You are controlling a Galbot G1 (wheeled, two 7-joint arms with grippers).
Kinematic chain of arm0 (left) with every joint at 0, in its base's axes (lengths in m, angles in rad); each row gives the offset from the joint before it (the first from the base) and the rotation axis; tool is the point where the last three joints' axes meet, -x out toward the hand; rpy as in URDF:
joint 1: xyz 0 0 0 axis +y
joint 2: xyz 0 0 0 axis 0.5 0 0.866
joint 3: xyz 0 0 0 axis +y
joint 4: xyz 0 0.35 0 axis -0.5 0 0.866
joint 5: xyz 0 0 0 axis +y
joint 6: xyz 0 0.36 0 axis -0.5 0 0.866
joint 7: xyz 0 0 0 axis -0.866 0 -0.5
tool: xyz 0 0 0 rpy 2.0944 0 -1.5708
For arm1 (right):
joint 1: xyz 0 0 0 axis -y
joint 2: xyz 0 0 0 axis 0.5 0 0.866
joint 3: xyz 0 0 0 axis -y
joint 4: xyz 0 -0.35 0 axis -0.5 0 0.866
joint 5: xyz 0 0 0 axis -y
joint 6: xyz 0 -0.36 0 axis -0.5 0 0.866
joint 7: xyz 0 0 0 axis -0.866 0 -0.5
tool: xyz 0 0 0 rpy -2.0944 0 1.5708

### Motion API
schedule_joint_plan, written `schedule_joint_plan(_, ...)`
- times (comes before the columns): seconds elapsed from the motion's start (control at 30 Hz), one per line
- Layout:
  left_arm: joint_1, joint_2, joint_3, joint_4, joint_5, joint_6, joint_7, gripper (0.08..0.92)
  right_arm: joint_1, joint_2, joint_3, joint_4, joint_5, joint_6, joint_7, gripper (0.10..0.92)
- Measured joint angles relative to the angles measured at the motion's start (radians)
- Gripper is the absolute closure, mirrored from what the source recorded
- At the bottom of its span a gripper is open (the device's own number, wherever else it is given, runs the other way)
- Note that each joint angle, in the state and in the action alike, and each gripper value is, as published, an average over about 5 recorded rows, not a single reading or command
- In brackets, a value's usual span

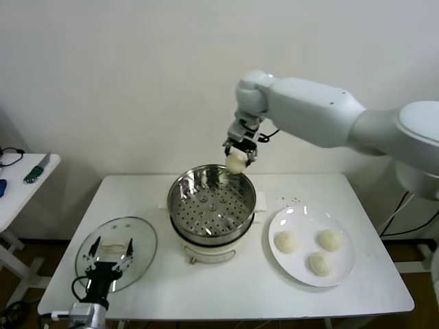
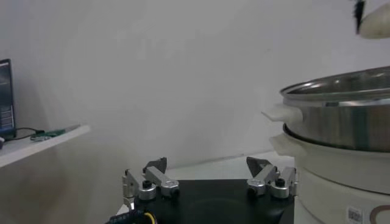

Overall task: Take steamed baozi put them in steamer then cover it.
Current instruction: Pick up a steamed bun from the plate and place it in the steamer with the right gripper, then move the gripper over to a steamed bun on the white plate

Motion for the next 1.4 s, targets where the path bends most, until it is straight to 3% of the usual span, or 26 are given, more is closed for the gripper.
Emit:
schedule_joint_plan(0.3, -0.006, -0.001, 0.000, -0.011, 0.002, 0.012, 0.004, 0.177, -0.109, 0.127, 0.056, -0.087, -0.169, 0.108, 0.014, 0.313)
schedule_joint_plan(0.77, -0.012, -0.001, 0.001, -0.010, 0.001, 0.014, 0.002, 0.177, -0.226, 0.175, 0.095, -0.141, -0.334, 0.171, 0.019, 0.302)
schedule_joint_plan(1.03, -0.011, -0.001, 0.001, -0.011, 0.001, 0.016, 0.002, 0.177, -0.249, 0.182, 0.116, -0.159, -0.382, 0.182, 0.016, 0.209)
schedule_joint_plan(1.4, -0.006, 0.000, -0.001, -0.016, 0.001, 0.018, 0.000, 0.177, -0.216, 0.130, 0.127, -0.112, -0.352, 0.176, -0.005, 0.202)
